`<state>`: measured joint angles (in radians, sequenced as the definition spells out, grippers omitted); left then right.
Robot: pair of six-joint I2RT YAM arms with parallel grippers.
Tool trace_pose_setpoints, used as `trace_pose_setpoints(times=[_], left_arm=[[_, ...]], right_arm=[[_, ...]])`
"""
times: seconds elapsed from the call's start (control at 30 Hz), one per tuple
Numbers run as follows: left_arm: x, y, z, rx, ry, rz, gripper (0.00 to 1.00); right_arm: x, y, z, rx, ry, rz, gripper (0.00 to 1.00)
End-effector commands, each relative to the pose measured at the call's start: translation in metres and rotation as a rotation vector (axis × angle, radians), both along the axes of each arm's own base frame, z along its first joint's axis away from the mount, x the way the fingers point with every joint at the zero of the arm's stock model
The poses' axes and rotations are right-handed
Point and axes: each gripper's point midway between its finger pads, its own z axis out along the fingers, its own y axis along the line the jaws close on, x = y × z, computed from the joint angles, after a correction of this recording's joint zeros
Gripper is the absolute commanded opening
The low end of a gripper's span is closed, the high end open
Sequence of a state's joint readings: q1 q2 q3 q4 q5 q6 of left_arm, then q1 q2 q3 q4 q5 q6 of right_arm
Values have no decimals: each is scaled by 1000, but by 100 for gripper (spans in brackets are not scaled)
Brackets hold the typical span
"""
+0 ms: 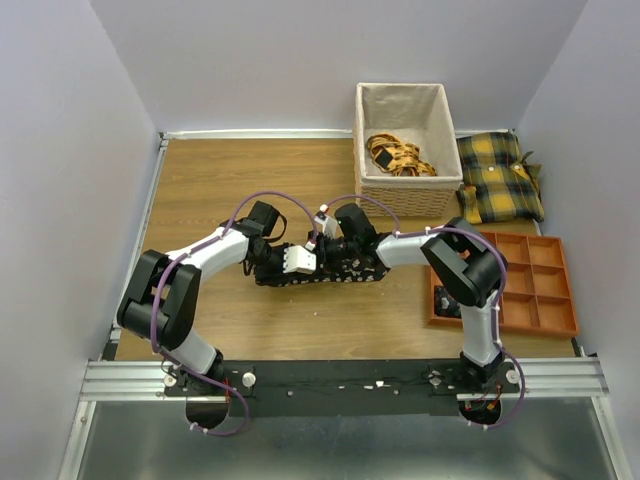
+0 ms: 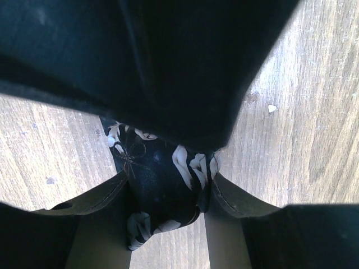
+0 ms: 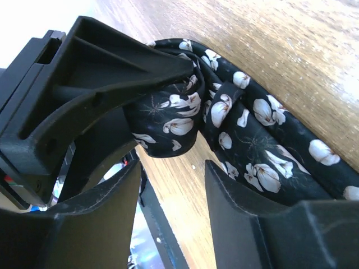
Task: Roll the ties
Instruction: Roll the tie at the center of the board.
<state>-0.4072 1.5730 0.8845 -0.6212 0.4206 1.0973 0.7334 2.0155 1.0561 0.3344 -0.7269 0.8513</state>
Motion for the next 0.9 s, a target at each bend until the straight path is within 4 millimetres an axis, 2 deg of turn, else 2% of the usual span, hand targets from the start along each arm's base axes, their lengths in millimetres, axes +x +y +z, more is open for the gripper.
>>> trace_pose_setpoints(times=[0.0,0.27,0.5,0.63,0.7,0.8,0.87], left_arm=[[-1,-1,-11,7,25,-1,52],[0,-4,-10,-7,19,-4,52],[-3,-5,-11,-5,15,-8,52],[-2,-7,-13,-11,33,13,52],[0,-8,-14,-2,37,16,52],[3,-8,-14,-2,25,22,52],[4,-8,-13,0,24,27,52]], right_arm=[[1,4,-6,-9,54,-30,62],[9,11,-18,-59,87,-44,62],[16,24,-12,-41,118,-69,62],[12,30,-19,-60,151,-43,62],[13,37,-16,-53,147,-29,62],[4,37,-29,-93,187,-21,62],[3,36,-32,-93,192,-28,57]])
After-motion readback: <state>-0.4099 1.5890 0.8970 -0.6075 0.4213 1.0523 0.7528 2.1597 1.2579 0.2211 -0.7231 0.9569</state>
